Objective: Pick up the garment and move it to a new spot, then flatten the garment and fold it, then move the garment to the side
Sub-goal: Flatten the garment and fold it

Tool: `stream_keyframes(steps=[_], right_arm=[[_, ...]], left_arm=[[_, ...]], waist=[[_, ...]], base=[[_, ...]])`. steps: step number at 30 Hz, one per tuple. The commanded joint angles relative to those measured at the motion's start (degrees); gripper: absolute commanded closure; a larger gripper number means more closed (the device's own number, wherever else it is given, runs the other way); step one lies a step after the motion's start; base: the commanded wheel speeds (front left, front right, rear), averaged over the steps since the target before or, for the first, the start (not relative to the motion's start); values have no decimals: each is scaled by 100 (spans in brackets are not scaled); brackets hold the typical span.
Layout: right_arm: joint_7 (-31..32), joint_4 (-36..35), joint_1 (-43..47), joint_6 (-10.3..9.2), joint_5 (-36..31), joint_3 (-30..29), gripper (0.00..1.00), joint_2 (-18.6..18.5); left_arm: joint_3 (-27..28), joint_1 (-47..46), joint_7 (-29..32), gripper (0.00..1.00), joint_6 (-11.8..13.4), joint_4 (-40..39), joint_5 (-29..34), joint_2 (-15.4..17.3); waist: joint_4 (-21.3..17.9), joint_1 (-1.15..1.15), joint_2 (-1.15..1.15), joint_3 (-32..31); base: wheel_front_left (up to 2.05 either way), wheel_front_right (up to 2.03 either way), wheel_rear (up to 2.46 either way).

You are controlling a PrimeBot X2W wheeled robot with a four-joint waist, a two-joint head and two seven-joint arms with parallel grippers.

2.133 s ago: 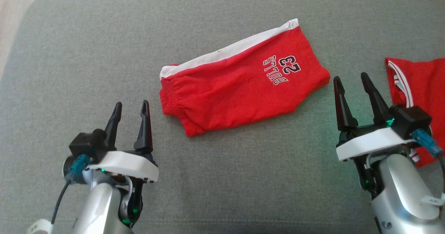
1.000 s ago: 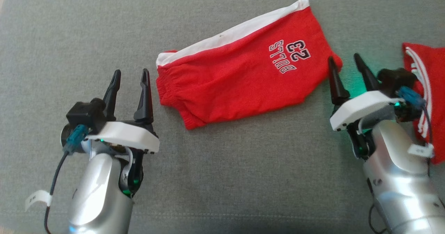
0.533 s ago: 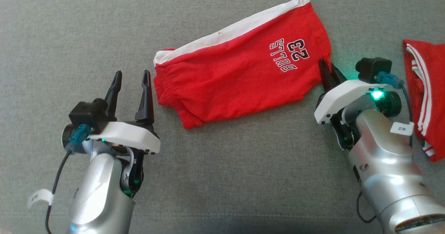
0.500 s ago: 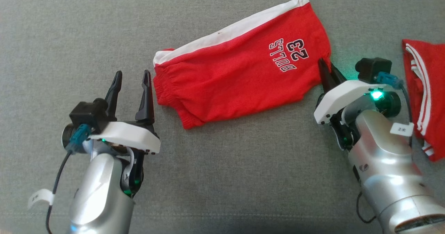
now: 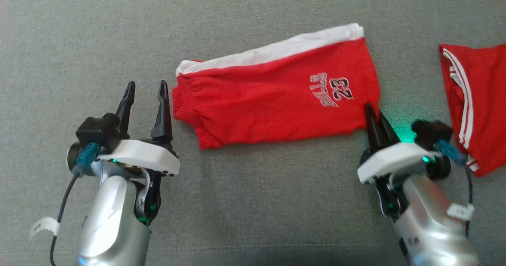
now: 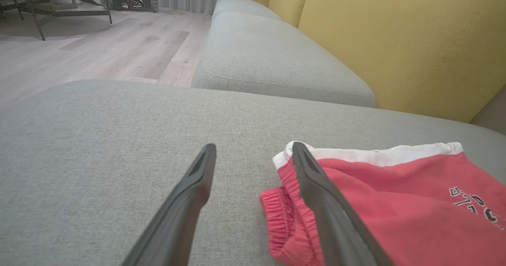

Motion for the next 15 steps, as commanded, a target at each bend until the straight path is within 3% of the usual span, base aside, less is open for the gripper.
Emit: stream_keyframes(steps=[1, 15], right_arm=[[-20, -109, 388, -5, 63, -36, 100, 61], [377, -1404, 1369, -5, -221, -679, 100, 120]], left_arm=[[185, -10, -45, 0, -20, -184, 71, 78], [82, 52, -45, 0, -53, -97, 19, 76]], waist=[[-20, 0, 0, -13], [4, 0, 0, -264]], base=[[0, 0, 0], [0, 0, 0]])
